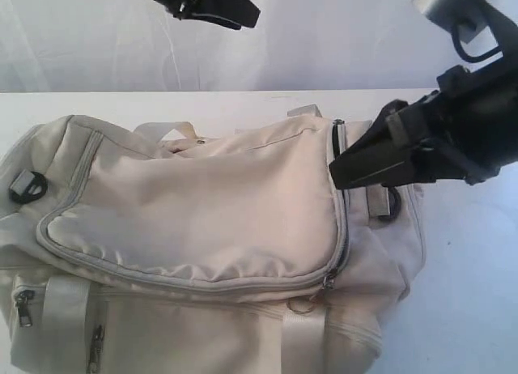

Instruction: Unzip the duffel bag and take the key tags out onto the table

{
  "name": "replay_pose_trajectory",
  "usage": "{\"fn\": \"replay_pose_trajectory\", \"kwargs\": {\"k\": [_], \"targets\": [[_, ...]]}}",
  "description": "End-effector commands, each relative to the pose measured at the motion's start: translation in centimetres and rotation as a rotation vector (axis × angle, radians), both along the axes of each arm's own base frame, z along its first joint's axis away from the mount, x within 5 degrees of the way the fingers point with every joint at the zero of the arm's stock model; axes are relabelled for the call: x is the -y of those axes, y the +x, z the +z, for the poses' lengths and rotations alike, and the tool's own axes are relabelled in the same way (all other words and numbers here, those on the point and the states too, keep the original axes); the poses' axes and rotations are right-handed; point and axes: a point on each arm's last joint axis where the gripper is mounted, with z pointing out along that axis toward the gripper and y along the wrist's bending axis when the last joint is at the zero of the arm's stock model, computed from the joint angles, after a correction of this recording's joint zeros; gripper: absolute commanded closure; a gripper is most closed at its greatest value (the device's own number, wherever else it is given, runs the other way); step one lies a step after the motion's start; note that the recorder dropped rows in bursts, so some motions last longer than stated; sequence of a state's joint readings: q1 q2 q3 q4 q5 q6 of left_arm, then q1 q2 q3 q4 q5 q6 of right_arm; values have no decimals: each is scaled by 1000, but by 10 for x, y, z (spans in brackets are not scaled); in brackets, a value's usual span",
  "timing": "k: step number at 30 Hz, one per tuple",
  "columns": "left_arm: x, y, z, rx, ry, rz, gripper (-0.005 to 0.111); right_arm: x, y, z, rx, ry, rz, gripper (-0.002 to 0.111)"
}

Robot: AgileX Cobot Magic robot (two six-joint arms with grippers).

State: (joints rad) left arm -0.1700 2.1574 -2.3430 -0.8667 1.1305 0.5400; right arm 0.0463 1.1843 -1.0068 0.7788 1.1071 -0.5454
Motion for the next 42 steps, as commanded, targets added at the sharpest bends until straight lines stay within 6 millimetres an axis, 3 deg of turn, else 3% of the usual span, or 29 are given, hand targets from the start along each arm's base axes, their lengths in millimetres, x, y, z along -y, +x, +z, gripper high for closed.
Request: {"fn": "replay_pose_trajectory", "kwargs": {"k": [1,7,14,18,21,27,32,36,40,42], "targets": [[-8,-28,-16,-136,130,-53,71,2,-2,3,-8,-8,1,43],[-18,-88,-25,-177,175,-138,107,2,-1,2,-4,-8,-6,43],[-24,-199,-10,-85,195,-142,107,3,8,-2,3,-10,-35,43],[-19,-256,-30,24,195,-130,107,2,23,-19,-72,-14,-36,43],[-8,-283,-54,162,148,-108,107,2,34,-34,-133,-17,-36,43],[22,-301,-83,470,128,-209,107,-1,46,-54,-238,2,-25,43],[53,-295,-110,601,244,-297,105,-5,51,-57,-266,64,-38,44],[74,-287,-131,575,307,-315,88,-5,53,-59,-274,68,-40,50],[93,-280,-137,593,334,-346,66,-5,54,-60,-274,67,-38,53],[95,-274,-137,608,348,-317,64,-5,54,-60,-270,65,-34,53]]}}
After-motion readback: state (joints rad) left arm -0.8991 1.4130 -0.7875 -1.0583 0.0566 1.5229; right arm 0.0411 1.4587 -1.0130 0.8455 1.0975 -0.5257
